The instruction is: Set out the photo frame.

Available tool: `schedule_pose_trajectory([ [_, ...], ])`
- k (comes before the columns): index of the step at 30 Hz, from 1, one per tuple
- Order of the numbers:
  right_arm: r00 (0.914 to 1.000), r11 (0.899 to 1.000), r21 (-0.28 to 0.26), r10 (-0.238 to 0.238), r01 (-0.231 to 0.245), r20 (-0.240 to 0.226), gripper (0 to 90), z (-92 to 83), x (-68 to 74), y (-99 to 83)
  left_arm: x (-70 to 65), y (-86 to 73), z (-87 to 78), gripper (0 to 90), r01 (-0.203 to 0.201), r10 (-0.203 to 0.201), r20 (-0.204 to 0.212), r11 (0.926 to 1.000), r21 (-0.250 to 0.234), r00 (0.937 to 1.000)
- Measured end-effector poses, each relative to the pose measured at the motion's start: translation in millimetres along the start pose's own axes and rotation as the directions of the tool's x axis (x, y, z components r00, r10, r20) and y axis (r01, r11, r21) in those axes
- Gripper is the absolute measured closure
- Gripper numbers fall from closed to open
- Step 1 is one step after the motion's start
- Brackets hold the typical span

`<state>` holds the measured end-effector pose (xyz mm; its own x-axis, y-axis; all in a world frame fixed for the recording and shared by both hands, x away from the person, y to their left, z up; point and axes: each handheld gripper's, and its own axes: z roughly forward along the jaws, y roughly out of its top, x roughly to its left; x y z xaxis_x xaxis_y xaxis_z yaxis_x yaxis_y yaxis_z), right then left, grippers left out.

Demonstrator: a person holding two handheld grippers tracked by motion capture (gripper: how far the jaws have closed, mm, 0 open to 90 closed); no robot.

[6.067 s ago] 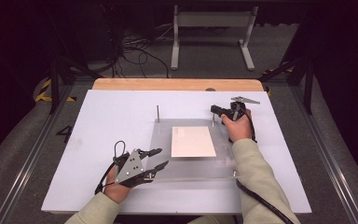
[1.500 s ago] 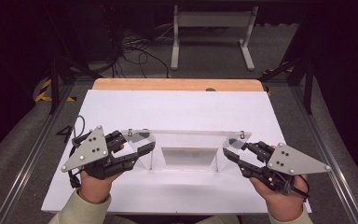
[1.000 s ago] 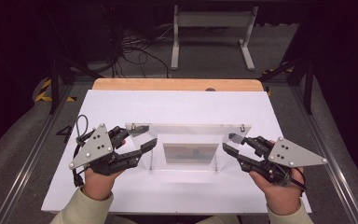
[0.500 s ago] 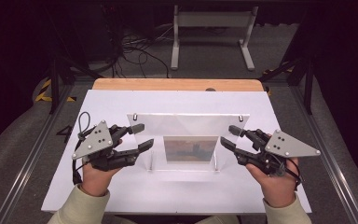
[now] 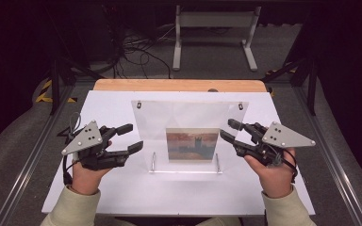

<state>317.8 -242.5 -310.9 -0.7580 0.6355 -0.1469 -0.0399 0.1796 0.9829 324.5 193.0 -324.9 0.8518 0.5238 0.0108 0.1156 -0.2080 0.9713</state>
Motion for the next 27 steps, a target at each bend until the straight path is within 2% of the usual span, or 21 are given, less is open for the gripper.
schedule_pose_trajectory([
  [6,0.9999,1.0,0.001,0.003,-0.003,0.014,54.1,7.6,-8.2,-2.3,7.7,-9.9,-4.6,35.1,0.026,-0.025,-0.027,0.9993,0.029,0.9993],
  [18,0.9982,1.0,0.012,-0.015,0.014,0.059,49.3,21.1,-17.6,-6.8,17.6,-21.8,-13.8,32.2,0.066,-0.063,-0.075,0.9971,0.037,0.9952],
  [20,0.9978,1.0,0.026,-0.018,0.016,0.064,45.8,21.7,-16.8,-7.2,18.4,-22.1,-15.2,30.7,0.064,-0.061,-0.077,0.9971,0.04,0.9952],
  [27,0.9972,1.0,0.022,-0.018,0.017,0.073,30.0,17.9,-14.5,-3.1,21.5,-25.3,-19.2,24.6,0.074,-0.071,-0.082,0.9968,0.029,0.994],
])
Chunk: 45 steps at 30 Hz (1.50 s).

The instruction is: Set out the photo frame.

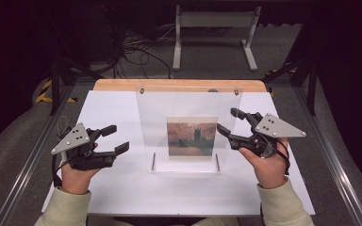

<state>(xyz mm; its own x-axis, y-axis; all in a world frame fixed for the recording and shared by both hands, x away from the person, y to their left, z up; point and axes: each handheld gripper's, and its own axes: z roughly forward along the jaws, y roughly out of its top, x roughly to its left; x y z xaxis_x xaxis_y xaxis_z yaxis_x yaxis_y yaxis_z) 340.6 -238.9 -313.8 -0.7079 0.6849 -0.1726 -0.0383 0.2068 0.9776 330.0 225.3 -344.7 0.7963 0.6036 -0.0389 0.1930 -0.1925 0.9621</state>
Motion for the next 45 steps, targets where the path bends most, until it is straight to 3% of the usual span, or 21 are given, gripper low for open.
schedule_pose_trajectory([
  [8,1.0,1.0,0.028,-0.004,0.004,0.001,21.2,-20.2,-3.2,5.7,4.7,-7.5,-9.5,18.2,0.006,-0.006,-0.014,1.0,-0.002,0.9999],
  [19,0.9989,0.997,0.082,-0.001,-0.003,0.047,19.5,-60.2,-13.6,-3.8,9.8,-25.5,-24.4,14.8,0.009,-0.009,-0.041,1.0,-0.005,0.9991],
  [34,0.9963,0.982,0.178,0.052,-0.063,0.069,16.9,-77.6,-26.1,-40.1,23.7,-58.3,-30.9,11.0,0.03,-0.028,-0.074,0.9992,0.027,0.9969],
  [45,0.9912,0.966,0.228,0.103,-0.12,0.082,16.8,-82.6,-37.7,-80.1,28.6,-77.8,-23.6,9.1,0.041,-0.039,-0.062,0.9985,0.036,0.9973],
])
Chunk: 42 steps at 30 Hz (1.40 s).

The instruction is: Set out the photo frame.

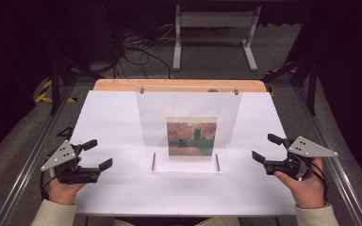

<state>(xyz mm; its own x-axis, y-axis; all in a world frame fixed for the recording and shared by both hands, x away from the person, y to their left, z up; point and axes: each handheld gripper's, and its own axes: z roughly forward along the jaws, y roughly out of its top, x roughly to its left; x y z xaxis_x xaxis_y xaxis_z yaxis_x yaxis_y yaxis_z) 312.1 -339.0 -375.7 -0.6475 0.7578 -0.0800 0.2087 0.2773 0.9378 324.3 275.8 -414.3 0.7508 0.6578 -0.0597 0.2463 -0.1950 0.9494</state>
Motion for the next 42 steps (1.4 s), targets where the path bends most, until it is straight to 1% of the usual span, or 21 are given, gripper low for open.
schedule_pose_trajectory([
  [4,0.9999,1.0,0.01,0.011,-0.011,-0.006,16.8,3.4,-2.6,-12.5,1.4,-6.2,3.7,8.4,0.004,-0.004,0.001,1.0,0.008,1.0],
  [6,0.9999,1.0,0.02,0.01,-0.01,-0.008,16.8,5.8,-3.5,-18.8,2.6,-8.8,5.4,8.1,-0.001,0.001,0.012,1.0,0.009,0.9999],
  [7,0.9999,1.0,0.02,0.01,-0.01,-0.008,16.8,5.8,-3.5,-18.8,2.6,-8.8,5.4,7.9,-0.001,0.001,0.012,1.0,0.009,0.9999],
  [8,0.9997,1.0,0.023,0.018,-0.017,-0.017,16.7,9.2,-4.8,-26.2,3.4,-12.3,7.5,7.7,0.001,-0.001,0.016,0.9999,0.014,0.9999],
  [10,0.9996,0.999,0.025,0.021,-0.021,-0.016,16.7,11.5,-5.6,-31.7,3.3,-13.4,8.2,7.5,0.002,-0.003,0.017,0.9999,0.016,0.9999],
  [11,0.9997,0.999,0.026,0.022,-0.022,-0.013,16.6,12.5,-6.2,-34.7,3.8,-16.2,9.7,7.5,-0.006,0.005,0.011,0.9998,0.021,0.9999],
  [13,0.9997,0.999,0.028,0.022,-0.022,-0.007,16.5,13.4,-6.8,-38.2,4.5,-17.5,10.4,7.5,-0.008,0.007,0.01,0.9997,0.021,0.9999],
  [16,0.9997,0.999,0.031,0.026,-0.026,0.001,16.2,15.3,-8.4,-46.1,5.7,-22.1,11.9,7.3,0.001,-0.001,0.004,0.9998,0.019,1.0],
  [17,0.9995,0.999,0.033,0.031,-0.031,-0.003,16.2,15.7,-9.0,-48.3,5.7,-24.0,13.1,7.3,0.002,-0.002,-0.001,0.9998,0.019,1.0],
  [19,0.9994,0.999,0.034,0.035,-0.035,-0.001,16.1,15.8,-9.6,-53.5,5.9,-26.9,14.9,7.2,0.002,-0.002,-0.002,0.9996,0.028,1.0],
  [21,0.9988,0.998,0.04,0.048,-0.048,-0.002,15.6,16.7,-9.7,-57.9,5.7,-29.8,17.6,7.3,0.007,-0.007,-0.005,0.9994,0.034,1.0],
  [24,0.9984,0.994,0.092,0.057,-0.057,-0.004,14.6,20.2,-9.5,-65.8,5.7,-32.9,21.5,7.2,0.004,-0.004,-0.001,0.9984,0.056,1.0],
  [27,0.9975,0.99,0.124,0.07,-0.07,-0.001,13.8,23.1,-10.3,-70.4,4.9,-35.6,25.7,7.2,0.003,-0.004,0.002,0.997,0.077,1.0],
  [28,0.9974,0.989,0.131,0.073,-0.072,0.001,13.7,24.1,-10.3,-71.7,5.2,-36.0,26.8,7.2,0.0,0.0,0.003,0.9968,0.079,1.0],
  [29,0.9968,0.987,0.139,0.079,-0.079,0.0,13.7,25.2,-10.2,-73.2,5.1,-36.4,27.4,7.2,0.006,-0.006,0.004,0.9965,0.084,1.0],
  [30,0.9968,0.986,0.148,0.08,-0.079,-0.006,14.1,26.3,-10.4,-73.4,5.9,-36.7,28.0,7.1,0.0,-0.001,0.006,0.9964,0.084,1.0],
  [33,0.9974,0.985,0.156,0.072,-0.071,-0.003,13.9,27.1,-9.6,-73.1,6.7,-37.1,27.5,7.0,0.014,-0.014,0.002,0.9964,0.083,0.9999],
  [36,0.9969,0.985,0.152,0.078,-0.077,0.0,13.6,26.7,-10.1,-73.2,7.0,-36.8,27.3,6.9,0.011,-0.011,0.003,0.9965,0.083,0.9999],
  [37,0.9969,0.985,0.152,0.079,-0.078,0.0,13.5,26.7,-10.1,-73.2,6.7,-36.9,27.5,6.9,0.015,-0.016,0.004,0.9965,0.082,0.9999],
  [42,0.9974,0.986,0.151,0.072,-0.072,0.005,13.5,26.7,-8.7,-72.2,7.1,-36.8,27.2,6.8,0.015,-0.015,0.006,0.997,0.076,0.9999],
])
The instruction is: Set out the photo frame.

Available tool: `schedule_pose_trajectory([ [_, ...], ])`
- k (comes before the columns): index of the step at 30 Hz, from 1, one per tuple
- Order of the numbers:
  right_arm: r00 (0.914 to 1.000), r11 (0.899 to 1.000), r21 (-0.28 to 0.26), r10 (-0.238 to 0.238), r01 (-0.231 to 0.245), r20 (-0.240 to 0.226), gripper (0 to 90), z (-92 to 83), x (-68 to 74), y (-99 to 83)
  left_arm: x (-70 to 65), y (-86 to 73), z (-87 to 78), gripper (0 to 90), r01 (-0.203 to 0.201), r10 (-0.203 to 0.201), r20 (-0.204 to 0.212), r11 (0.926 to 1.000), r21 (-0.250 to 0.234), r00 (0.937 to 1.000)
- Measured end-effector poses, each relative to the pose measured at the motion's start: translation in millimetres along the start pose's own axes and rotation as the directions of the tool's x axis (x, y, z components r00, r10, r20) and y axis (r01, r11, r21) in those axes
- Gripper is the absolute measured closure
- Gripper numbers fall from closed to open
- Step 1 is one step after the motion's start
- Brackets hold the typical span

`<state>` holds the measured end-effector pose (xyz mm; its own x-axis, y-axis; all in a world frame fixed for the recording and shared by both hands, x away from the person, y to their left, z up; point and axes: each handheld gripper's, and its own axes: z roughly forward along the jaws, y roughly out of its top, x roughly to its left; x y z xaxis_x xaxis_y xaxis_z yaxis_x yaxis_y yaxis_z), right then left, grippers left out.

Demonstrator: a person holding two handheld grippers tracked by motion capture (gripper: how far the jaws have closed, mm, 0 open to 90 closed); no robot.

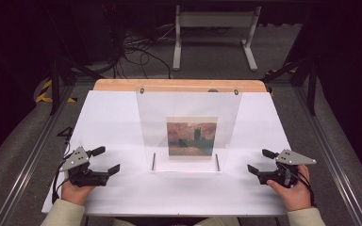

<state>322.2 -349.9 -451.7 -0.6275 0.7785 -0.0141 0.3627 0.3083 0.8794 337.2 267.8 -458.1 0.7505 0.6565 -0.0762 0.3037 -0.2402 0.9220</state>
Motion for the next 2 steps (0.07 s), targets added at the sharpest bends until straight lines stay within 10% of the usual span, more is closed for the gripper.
schedule_pose_trajectory([
  [2,1.0,1.0,-0.003,-0.005,0.005,0.001,13.5,-0.3,0.7,0.9,0.0,0.1,-0.3,6.8,0.003,-0.003,-0.002,1.0,-0.002,1.0],
])
